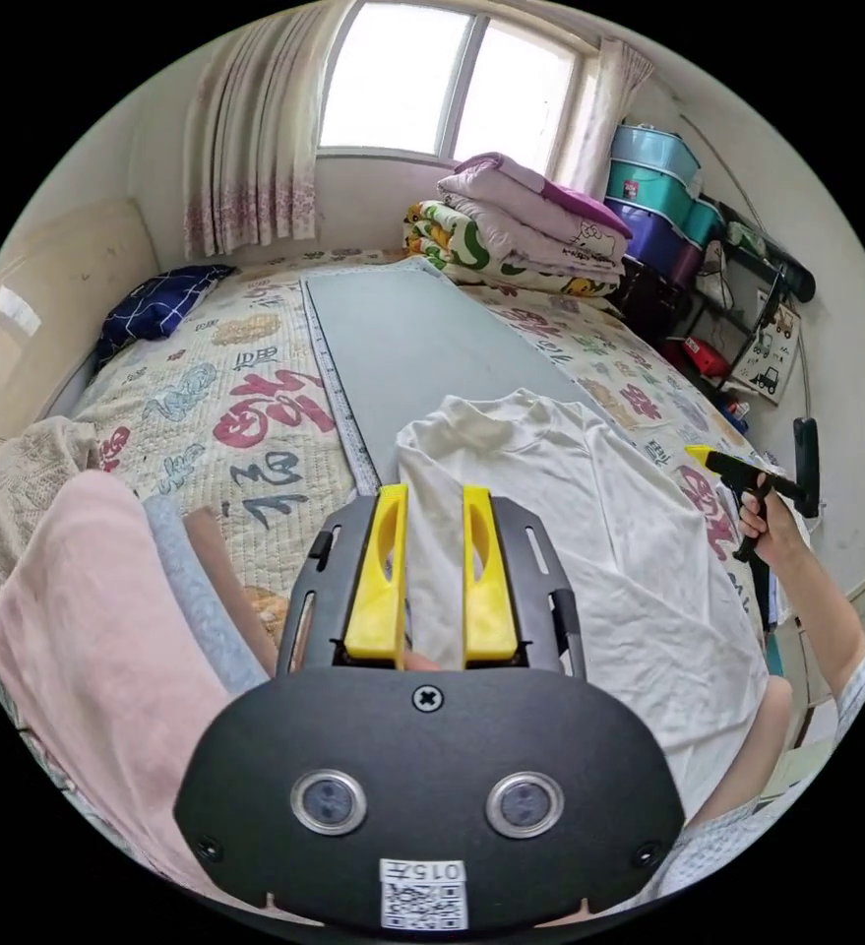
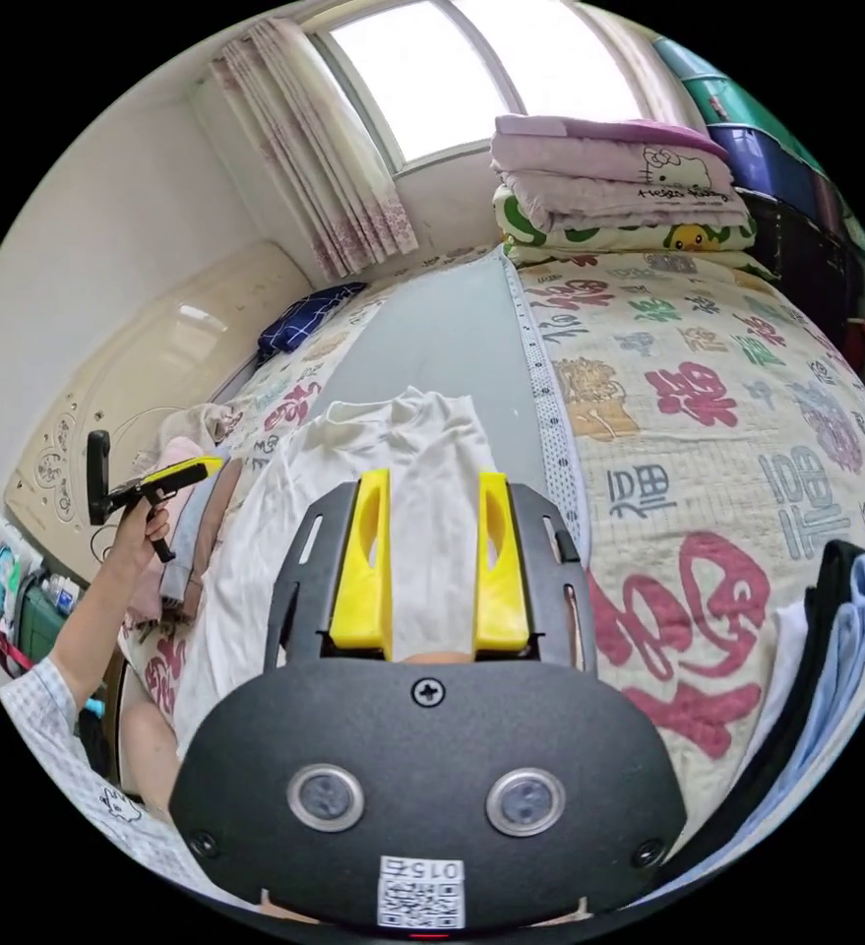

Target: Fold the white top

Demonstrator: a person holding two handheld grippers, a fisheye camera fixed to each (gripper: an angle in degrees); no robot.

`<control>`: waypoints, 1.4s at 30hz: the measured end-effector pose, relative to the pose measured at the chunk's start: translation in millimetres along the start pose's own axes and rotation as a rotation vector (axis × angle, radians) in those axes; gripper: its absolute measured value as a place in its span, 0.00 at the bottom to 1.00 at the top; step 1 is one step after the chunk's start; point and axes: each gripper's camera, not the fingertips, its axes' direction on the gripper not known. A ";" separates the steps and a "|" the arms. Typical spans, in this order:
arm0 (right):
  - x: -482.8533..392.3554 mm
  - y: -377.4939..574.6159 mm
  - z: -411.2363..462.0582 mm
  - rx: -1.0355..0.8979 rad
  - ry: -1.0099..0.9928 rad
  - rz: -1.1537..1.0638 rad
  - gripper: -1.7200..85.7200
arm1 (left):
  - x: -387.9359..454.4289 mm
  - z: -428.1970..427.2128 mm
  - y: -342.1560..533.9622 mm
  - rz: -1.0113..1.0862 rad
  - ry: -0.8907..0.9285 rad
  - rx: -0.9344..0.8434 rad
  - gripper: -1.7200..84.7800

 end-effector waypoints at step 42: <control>0.6 195.2 -169.6 -0.202 -0.330 -0.220 0.01 | 118.5 -175.3 286.7 0.465 0.355 0.028 0.02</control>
